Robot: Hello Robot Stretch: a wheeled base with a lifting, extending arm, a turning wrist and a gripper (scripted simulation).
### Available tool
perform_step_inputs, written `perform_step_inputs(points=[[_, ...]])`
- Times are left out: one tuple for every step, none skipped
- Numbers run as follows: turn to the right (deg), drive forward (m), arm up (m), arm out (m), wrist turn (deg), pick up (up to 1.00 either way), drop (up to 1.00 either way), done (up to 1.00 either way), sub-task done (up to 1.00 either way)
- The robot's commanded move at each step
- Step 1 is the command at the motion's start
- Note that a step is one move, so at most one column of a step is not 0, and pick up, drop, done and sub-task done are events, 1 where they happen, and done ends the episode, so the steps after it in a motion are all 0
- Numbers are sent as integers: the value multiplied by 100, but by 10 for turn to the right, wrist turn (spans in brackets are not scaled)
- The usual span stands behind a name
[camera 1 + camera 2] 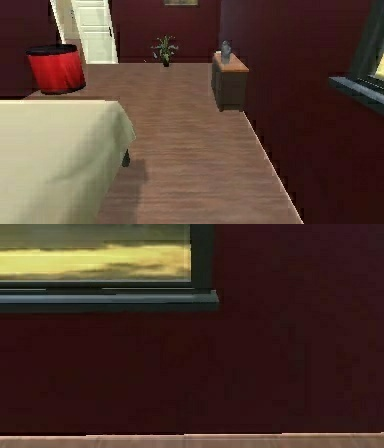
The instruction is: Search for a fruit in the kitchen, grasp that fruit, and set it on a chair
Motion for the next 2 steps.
perform_step_inputs(points=[[0, 100, 0, 0, 0, 0, 0, 0, 0], [0, 100, 0, 0, 0, 0, 0, 0, 0]])
